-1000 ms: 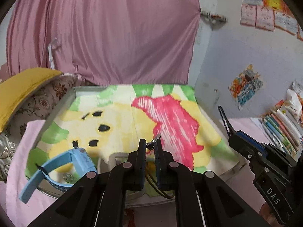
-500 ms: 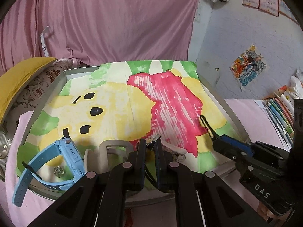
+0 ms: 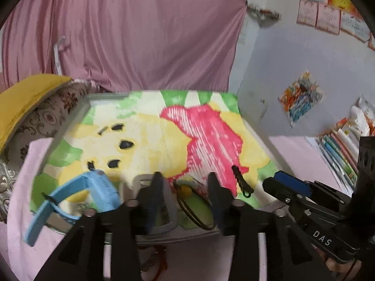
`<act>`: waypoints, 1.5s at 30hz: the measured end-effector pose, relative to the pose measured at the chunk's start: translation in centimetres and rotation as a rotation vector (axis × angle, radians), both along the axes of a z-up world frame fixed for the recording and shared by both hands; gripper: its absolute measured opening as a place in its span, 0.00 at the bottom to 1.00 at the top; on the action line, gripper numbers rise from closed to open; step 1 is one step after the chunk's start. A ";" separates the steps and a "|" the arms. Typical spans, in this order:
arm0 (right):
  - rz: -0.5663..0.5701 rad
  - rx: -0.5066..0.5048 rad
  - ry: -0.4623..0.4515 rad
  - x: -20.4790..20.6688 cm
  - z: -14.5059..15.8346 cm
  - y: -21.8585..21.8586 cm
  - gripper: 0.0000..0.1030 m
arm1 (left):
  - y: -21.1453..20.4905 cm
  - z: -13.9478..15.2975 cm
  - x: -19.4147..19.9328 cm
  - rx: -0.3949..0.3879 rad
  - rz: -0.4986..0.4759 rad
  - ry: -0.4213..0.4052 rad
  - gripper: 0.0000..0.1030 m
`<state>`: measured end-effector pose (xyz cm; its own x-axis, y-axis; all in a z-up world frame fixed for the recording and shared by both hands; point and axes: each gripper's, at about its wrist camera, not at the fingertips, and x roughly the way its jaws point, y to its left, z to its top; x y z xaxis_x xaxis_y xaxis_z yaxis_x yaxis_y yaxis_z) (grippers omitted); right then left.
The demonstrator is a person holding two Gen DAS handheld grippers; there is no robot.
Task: Organize jewelry
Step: 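Lower the black clip into the tray with right while left releases the ring there, then move both open grippers back toward the black bracelet and red bead string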
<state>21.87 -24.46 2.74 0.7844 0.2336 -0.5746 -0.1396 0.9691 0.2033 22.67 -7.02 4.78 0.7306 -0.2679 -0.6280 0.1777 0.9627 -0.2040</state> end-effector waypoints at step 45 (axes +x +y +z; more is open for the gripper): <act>0.143 -0.034 -0.131 -7.2 0.8 7.0 0.82 | 12.4 -0.3 -10.3 0.012 0.183 -0.095 0.99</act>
<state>14.62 -17.44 3.54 0.8134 0.3302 -0.4789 -0.2995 0.9435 0.1419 12.32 5.34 4.49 0.8222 -0.1183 -0.5568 0.0177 0.9830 -0.1827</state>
